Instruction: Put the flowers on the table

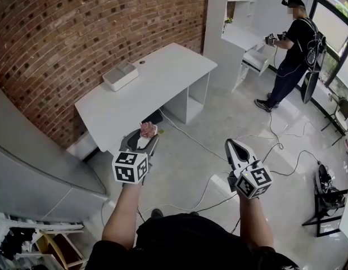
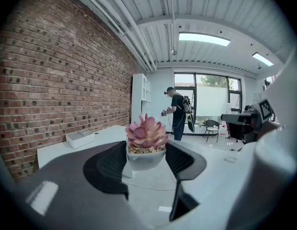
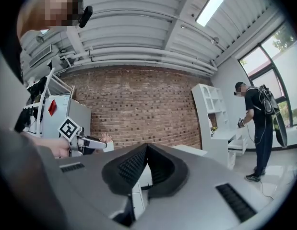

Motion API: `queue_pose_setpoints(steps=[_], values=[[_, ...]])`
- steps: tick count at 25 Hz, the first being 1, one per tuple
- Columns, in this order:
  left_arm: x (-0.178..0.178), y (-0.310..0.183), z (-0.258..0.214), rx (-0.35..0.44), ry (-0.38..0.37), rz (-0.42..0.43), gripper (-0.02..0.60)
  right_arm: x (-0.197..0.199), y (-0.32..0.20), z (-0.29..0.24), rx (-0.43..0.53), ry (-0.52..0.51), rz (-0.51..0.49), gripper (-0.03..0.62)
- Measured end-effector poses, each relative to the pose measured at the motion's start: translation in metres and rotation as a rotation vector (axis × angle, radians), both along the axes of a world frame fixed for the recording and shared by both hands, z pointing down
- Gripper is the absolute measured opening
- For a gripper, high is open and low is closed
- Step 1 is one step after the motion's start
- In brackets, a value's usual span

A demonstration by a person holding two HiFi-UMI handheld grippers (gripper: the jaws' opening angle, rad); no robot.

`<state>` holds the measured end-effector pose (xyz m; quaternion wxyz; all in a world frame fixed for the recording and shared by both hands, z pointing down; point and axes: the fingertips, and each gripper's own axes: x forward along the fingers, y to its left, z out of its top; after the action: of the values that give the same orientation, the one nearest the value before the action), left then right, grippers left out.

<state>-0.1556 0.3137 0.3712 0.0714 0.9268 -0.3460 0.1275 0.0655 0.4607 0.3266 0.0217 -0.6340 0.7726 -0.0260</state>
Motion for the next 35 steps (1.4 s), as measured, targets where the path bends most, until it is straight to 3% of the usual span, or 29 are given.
queue_pose_setpoints(steps=[9, 18, 24, 35], values=[[0.046, 0.031, 0.002, 0.0, 0.01, 0.016, 0.261, 0.031, 0.025, 0.009, -0.026, -0.021, -0.051, 0.012], [0.059, 0.0, 0.01, -0.017, 0.005, 0.011, 0.261, 0.03, -0.003, 0.022, -0.051, -0.04, -0.118, 0.012], [0.076, -0.06, 0.014, -0.022, 0.008, 0.033, 0.261, 0.049, -0.055, 0.028, -0.051, -0.063, -0.082, 0.012], [0.108, -0.226, 0.001, -0.02, 0.046, 0.08, 0.26, 0.072, -0.208, 0.027, -0.076, -0.088, -0.031, 0.012]])
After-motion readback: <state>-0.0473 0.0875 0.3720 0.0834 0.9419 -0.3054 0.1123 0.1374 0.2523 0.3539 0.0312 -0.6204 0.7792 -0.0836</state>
